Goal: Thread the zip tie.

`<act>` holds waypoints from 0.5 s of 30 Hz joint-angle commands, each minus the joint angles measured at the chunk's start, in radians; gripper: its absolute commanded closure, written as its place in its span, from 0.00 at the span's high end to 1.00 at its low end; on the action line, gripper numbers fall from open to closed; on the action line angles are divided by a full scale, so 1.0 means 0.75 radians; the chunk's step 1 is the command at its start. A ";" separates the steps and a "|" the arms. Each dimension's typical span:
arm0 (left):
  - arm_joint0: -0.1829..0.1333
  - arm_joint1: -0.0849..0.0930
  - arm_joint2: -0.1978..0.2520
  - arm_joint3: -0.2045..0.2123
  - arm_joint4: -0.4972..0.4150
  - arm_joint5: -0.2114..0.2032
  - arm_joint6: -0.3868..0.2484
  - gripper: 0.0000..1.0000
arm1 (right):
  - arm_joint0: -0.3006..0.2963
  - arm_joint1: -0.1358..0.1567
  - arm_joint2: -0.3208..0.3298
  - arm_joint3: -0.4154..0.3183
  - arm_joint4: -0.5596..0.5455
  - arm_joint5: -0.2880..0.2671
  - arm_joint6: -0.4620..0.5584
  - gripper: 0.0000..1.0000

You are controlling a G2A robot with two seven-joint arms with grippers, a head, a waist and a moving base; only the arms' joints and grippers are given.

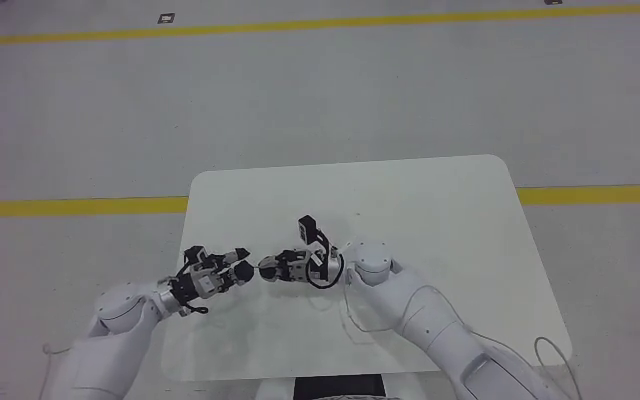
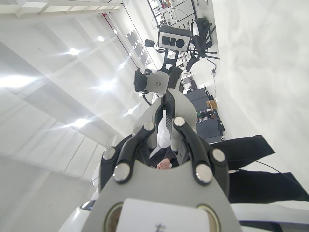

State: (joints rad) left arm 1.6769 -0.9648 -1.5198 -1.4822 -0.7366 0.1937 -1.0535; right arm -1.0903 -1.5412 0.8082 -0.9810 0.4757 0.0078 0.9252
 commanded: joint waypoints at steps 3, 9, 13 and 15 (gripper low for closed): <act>0.006 0.004 0.002 -0.010 0.029 -0.003 0.008 0.25 | 0.001 0.004 -0.003 -0.013 -0.024 0.007 -0.013 0.00; 0.014 0.011 0.010 -0.027 0.085 -0.053 0.003 0.22 | -0.002 0.007 -0.015 -0.028 -0.072 0.028 -0.069 0.00; 0.029 0.014 0.010 -0.043 0.150 -0.143 0.035 0.21 | -0.006 0.009 -0.016 -0.035 -0.082 0.036 -0.092 0.00; 0.035 0.014 0.013 -0.047 0.157 -0.172 0.037 0.20 | -0.008 0.010 -0.016 -0.038 -0.087 0.039 -0.105 0.00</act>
State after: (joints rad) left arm 1.7013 -0.9544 -1.5111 -1.5158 -0.6223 0.0751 -1.0260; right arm -1.0955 -1.5343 0.7962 -1.0084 0.4117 0.0360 0.8508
